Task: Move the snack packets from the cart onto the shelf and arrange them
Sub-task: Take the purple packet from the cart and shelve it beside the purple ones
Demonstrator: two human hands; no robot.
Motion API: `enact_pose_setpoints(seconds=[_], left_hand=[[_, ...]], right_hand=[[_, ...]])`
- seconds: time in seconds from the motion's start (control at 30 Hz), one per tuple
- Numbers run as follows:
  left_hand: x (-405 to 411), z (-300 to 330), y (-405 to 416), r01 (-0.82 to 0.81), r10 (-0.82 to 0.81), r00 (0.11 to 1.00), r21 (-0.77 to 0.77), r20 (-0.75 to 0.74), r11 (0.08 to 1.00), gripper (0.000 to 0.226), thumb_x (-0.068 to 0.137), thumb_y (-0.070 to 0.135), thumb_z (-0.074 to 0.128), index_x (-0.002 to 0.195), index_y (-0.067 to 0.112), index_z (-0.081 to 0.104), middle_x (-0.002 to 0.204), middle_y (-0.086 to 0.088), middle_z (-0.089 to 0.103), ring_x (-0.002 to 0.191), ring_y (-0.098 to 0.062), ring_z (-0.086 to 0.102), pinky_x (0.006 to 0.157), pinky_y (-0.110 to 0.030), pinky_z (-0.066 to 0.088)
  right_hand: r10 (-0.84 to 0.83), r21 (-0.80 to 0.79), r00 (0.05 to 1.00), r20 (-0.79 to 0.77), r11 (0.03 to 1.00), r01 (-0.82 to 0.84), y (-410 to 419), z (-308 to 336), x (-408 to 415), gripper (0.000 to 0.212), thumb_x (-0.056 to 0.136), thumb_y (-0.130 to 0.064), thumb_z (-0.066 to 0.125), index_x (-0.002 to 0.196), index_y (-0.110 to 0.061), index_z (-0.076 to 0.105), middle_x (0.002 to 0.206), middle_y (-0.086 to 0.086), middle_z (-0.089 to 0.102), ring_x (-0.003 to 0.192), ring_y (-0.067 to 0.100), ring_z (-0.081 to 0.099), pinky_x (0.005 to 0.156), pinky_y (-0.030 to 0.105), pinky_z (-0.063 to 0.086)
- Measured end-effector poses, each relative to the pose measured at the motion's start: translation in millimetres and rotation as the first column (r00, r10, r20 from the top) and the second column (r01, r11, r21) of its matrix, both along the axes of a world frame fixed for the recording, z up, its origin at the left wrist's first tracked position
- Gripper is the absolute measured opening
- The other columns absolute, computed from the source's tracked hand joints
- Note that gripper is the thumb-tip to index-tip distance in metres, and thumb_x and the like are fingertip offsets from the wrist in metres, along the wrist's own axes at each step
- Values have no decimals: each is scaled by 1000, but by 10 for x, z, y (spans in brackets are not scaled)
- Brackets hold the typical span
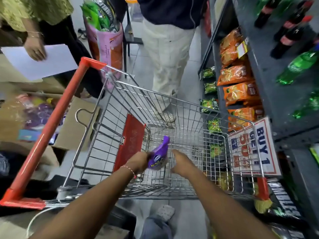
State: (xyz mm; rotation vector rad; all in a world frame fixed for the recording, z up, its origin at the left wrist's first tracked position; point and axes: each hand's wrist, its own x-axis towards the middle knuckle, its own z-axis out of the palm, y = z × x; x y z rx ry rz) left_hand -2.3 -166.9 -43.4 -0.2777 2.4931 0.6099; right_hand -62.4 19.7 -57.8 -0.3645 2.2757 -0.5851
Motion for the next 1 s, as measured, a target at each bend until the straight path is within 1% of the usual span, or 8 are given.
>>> enact_pose_setpoints(seconds=[0.23,0.37,0.53,0.63,0.73,0.83,0.93,1.0], left_hand=[[-288,552,66,186,-188,957,-30,-220,982,37,89,18,47,122,28,60,105,-9,75,96,-29,70,80,-38,55],[-549,1409,209,380,-323,865,81,-385,921,36,83,14,49,113,29,61,109,1,75,101,-19,69,84,-33,52],[-678,2805,783,457,-196,721,244,-664,855,34,80,21,43,110,36,52,98,13,73,94,-10,66,82,-30,51],[-610,3601,1254,572,-114,546,270,-830,775,22,87,23,45,103,32,56,89,26,69,84,4,63,81,-25,51],[-347,4430,1744,713,-82,297,163,-951,682,26,89,14,50,108,31,57,97,18,65,80,9,58,77,-21,49],[-51,5124,2167,794,46,102,110,-994,598,27,86,9,55,107,26,61,98,3,66,80,-7,62,79,-32,51],[253,5690,2541,844,301,-104,76,-948,531,27,86,20,65,111,26,64,94,11,71,95,1,62,89,-36,52],[394,5875,2792,834,397,-204,54,-895,550,50,84,28,68,129,19,50,127,10,56,123,-4,50,104,-40,44]], right_hand=[[-219,-189,970,108,953,236,330,36,-66,90,63,-4,87,140,-16,41,125,4,57,111,19,55,85,26,45],[-418,-426,890,181,782,454,624,466,33,84,49,17,88,121,-11,53,103,-10,64,91,-11,65,78,8,49],[-609,-614,790,69,599,515,1018,1370,332,80,47,-13,96,114,-6,55,98,-2,69,81,-5,68,71,10,52],[-715,-733,696,-61,506,456,1274,2098,554,91,46,-24,98,116,-17,41,95,-4,61,78,-16,62,74,6,51],[-792,-803,562,-237,486,346,1638,2816,804,112,31,-55,94,124,-14,48,115,-6,67,106,-12,61,98,23,51],[-838,-856,462,-290,444,267,2056,3455,1095,92,48,-16,98,127,-1,52,119,10,72,107,17,70,91,38,56],[-870,-882,331,-367,438,174,2332,4099,1507,80,57,-7,93,127,-12,56,116,-3,74,106,7,69,90,27,56],[-899,-900,183,-399,422,112,2527,4419,1771,81,55,-2,92,125,-21,54,112,-21,72,104,-4,67,85,13,52]])
